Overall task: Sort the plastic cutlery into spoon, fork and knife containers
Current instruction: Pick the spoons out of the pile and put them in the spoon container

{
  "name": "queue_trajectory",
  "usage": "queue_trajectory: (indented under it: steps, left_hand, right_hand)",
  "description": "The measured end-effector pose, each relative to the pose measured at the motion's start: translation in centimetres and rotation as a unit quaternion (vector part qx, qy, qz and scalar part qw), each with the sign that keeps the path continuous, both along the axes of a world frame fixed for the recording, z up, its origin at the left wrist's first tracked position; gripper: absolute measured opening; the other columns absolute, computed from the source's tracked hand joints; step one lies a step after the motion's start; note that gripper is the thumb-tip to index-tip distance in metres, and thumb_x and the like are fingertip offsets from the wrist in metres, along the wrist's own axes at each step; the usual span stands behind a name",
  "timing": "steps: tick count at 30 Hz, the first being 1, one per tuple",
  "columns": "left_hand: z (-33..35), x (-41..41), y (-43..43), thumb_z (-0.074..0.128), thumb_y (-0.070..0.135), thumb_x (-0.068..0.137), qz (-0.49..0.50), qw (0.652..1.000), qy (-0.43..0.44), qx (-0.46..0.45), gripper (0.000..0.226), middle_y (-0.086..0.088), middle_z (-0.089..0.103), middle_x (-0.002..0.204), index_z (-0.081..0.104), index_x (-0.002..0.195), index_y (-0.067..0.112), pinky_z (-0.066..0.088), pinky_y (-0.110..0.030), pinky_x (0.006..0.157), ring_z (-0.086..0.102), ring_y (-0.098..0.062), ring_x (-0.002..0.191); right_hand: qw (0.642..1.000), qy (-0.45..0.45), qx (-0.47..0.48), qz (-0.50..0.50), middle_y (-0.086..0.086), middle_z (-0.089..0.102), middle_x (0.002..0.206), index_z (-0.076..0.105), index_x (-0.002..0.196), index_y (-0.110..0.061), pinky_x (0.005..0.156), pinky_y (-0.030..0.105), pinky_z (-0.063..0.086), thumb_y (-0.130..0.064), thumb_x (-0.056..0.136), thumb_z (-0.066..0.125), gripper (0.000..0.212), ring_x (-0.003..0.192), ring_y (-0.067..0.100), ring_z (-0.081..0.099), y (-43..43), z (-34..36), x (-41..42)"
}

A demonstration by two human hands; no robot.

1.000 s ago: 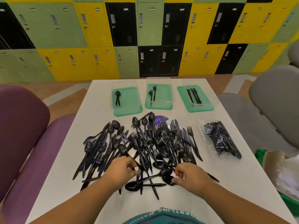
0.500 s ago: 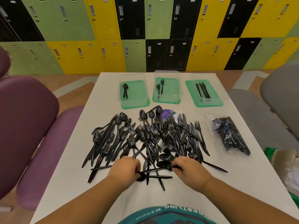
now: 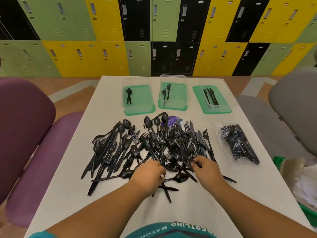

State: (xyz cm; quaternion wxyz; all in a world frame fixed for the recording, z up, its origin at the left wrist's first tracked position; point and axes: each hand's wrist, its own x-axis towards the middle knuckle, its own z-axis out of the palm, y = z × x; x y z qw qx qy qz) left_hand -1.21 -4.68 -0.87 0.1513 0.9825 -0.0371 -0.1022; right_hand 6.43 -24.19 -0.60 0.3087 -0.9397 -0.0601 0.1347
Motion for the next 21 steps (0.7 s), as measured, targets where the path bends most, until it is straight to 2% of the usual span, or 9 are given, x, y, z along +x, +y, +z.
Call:
queue_trajectory:
  steps: [2,5,8,14,17,19,21]
  left_hand:
    - [-0.3,0.5,-1.1,0.046,0.027,0.095,-0.018,0.999,0.009,0.035,0.030,0.000,0.058,0.117,0.060,0.121,0.021,0.043,-0.033,0.094,0.047,-0.021,0.113]
    - [-0.5,0.8,-2.0,0.045,0.020,0.095,-0.022,0.998,0.013,0.064,0.027,-0.002,0.059,0.114,0.060,0.117,0.018,0.043,-0.033,0.092,0.048,-0.022,0.109]
    - [-0.7,0.8,-2.1,0.045,0.018,0.094,-0.012,0.998,0.017,0.055,0.026,-0.001,0.059,0.114,0.061,0.115,0.019,0.041,-0.031,0.092,0.047,-0.021,0.108]
    - [0.0,0.4,-2.0,0.048,0.019,0.093,0.026,0.999,0.017,-0.029,0.020,0.005,0.057,0.111,0.063,0.106,0.023,0.041,-0.024,0.093,0.047,-0.014,0.110]
    - [1.1,-0.1,-1.9,0.049,0.022,0.095,0.082,0.993,-0.002,-0.086,0.013,0.008,0.056,0.101,0.061,0.099,0.024,0.040,-0.018,0.081,0.049,-0.008,0.092]
    - [1.8,-0.4,-1.4,0.051,0.022,0.094,0.128,0.984,-0.011,-0.123,0.009,0.011,0.056,0.088,0.056,0.090,0.028,0.044,-0.021,0.074,0.051,-0.007,0.078]
    - [2.2,-0.7,-0.5,0.053,0.019,0.094,0.173,0.971,-0.020,-0.161,0.012,0.010,0.058,0.083,0.055,0.090,0.030,0.048,-0.024,0.073,0.055,-0.009,0.075]
  right_hand:
    - [1.000,-0.013,-0.020,-0.017,0.002,0.065,0.089,0.065,0.100,-0.016,0.055,0.019,0.038,-0.021,0.094,0.054,0.013,0.068,0.010,0.055,-1.2,0.3,0.5]
    - [0.997,-0.027,-0.067,-0.020,0.005,0.062,0.095,0.067,0.098,-0.011,0.069,0.024,0.041,-0.011,0.092,0.054,0.015,0.079,0.017,0.055,-3.0,0.5,1.4]
    - [0.995,-0.016,-0.099,-0.002,0.005,0.057,0.090,0.069,0.098,-0.007,0.068,0.024,0.039,-0.007,0.090,0.053,0.017,0.078,0.017,0.052,-4.6,0.2,2.0]
    - [0.989,0.009,-0.136,0.051,0.003,0.052,0.098,0.067,0.105,-0.014,0.072,0.023,0.038,-0.016,0.087,0.063,0.019,0.085,0.018,0.053,-6.3,-0.6,2.4]
    - [0.983,0.002,-0.161,0.089,0.004,0.054,0.102,0.067,0.106,-0.014,0.076,0.025,0.043,-0.017,0.090,0.057,0.020,0.092,0.021,0.058,-6.5,-0.9,2.5]
    - [0.980,0.000,-0.172,0.096,0.004,0.055,0.101,0.067,0.106,-0.013,0.077,0.027,0.046,-0.020,0.093,0.051,0.022,0.091,0.020,0.058,-6.6,-0.9,2.5]
    - [0.979,-0.007,-0.174,0.106,0.001,0.053,0.099,0.066,0.107,-0.014,0.075,0.027,0.046,-0.021,0.094,0.049,0.023,0.088,0.018,0.057,-6.7,-1.0,2.3]
